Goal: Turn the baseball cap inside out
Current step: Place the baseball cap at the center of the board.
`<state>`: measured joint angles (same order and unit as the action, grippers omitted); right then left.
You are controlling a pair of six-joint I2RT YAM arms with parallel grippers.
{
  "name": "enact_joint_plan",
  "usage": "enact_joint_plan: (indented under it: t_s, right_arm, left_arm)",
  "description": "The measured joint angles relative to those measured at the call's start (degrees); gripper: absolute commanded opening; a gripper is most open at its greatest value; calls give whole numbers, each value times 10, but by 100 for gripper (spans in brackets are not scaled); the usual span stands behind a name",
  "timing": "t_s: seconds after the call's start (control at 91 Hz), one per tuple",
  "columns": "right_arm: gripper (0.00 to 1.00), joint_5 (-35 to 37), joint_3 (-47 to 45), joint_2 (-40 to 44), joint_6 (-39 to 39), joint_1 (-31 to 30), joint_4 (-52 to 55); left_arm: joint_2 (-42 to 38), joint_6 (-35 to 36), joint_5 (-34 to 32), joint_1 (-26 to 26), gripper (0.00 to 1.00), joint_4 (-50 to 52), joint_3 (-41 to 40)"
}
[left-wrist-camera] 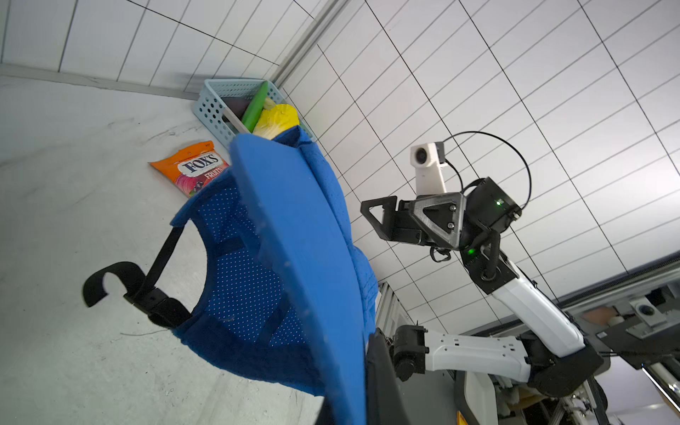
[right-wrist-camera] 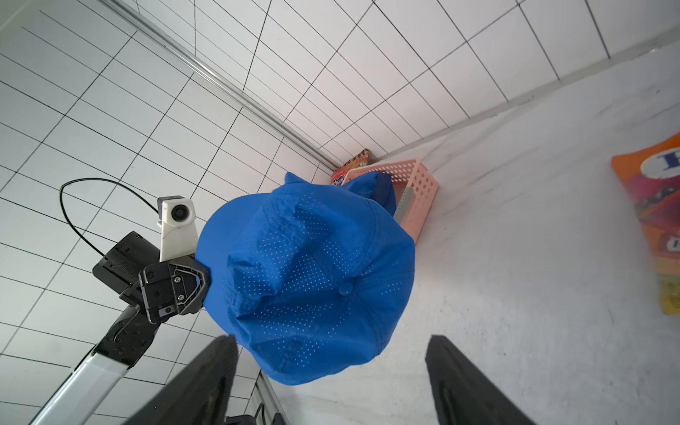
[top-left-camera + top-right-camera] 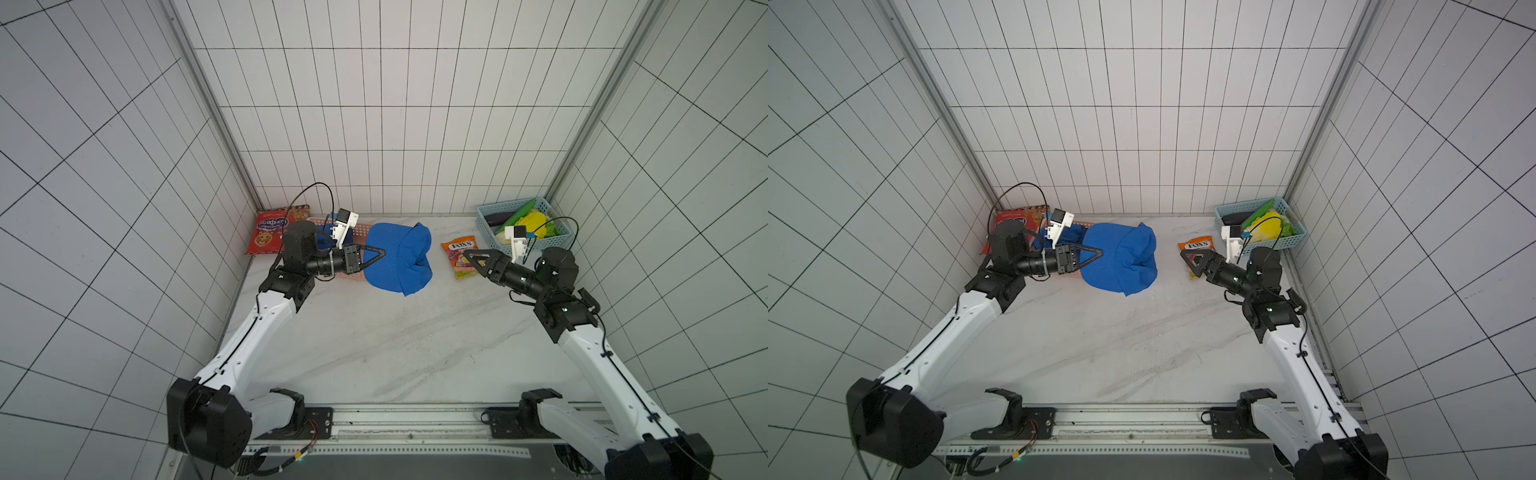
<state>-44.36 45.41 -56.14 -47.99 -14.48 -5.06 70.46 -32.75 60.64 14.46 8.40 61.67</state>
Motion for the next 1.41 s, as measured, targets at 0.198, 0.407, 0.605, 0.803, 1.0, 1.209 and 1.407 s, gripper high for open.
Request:
enact_joint_plan:
  t_s: [0.198, 0.407, 0.605, 0.803, 1.0, 1.209, 1.407]
  right_arm:
    - [96, -16, -52, 0, -81, -15, -42]
    - [91, -19, -57, -21, -110, -74, -59]
    - [65, -22, -47, -64, -119, -104, -74]
    - [36, -28, -45, -78, -126, -108, -87]
    - [0, -31, -37, -80, -122, -114, -94]
    - [0, -11, 30, -76, -41, -92, -13]
    - [0, 24, 124, -107, 87, -77, 98]
  left_arm:
    - [3, 17, 46, 0, 0, 5, 8]
    - [7, -7, 71, 1, 0, -18, 9]
    - [6, -20, 80, 1, 0, -32, 9]
    - [4, -33, 79, 1, 0, -48, 9]
    - [-2, -48, 70, 1, 0, -72, -4]
    - [-17, -49, 5, 1, 0, -73, -68]
    - [-14, -128, -132, 46, 0, -176, -180]
